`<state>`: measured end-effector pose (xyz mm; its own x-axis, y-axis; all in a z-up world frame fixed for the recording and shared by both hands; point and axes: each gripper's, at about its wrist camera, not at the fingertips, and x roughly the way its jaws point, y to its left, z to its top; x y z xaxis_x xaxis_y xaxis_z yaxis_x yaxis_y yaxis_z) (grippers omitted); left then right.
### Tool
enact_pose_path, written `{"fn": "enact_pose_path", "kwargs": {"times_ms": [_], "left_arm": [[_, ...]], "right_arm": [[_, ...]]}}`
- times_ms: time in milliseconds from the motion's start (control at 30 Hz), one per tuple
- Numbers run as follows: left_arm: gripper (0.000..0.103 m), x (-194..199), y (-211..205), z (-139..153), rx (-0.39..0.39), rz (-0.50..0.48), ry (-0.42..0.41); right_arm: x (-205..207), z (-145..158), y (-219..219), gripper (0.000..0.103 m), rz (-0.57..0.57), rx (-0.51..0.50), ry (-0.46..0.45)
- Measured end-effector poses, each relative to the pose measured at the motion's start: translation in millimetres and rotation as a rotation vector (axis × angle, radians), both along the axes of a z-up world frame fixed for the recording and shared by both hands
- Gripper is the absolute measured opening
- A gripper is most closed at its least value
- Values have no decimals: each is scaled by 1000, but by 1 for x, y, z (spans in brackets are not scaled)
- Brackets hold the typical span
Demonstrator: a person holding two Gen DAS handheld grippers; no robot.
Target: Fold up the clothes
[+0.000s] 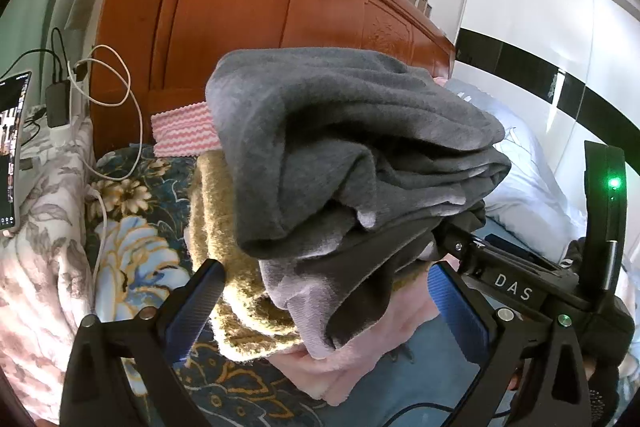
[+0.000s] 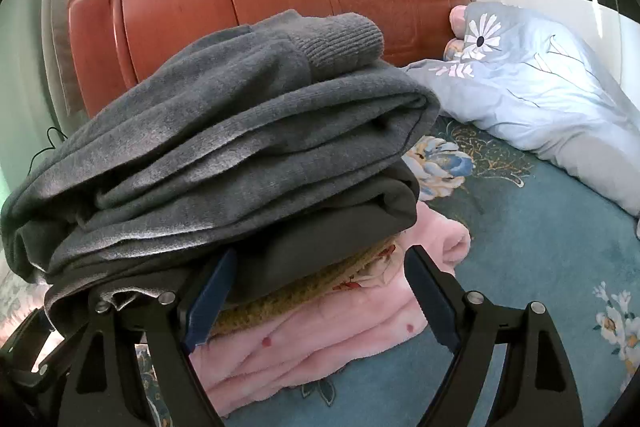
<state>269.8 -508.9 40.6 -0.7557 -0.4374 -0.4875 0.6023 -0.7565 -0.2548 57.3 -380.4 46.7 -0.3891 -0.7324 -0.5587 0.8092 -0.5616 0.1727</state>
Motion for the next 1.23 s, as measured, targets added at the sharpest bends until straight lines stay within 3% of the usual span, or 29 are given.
{"fn": "enact_pose_path", "kwargs": {"times_ms": [500,833,1000,1233], "left_arm": [[103,3,-5,-2,2,-3,0],[103,2,4,2,-68,-13,8],[103,11,3,4,-41,17,92],[103,22,-5,6,-42,105,131]], "right_arm": [[6,0,-1,86,2,10,21],[9,-1,0,86,0,18,26],[7,-1,-1,86,-3,21,28],[9,0,-1,86,-4,24,28]]}}
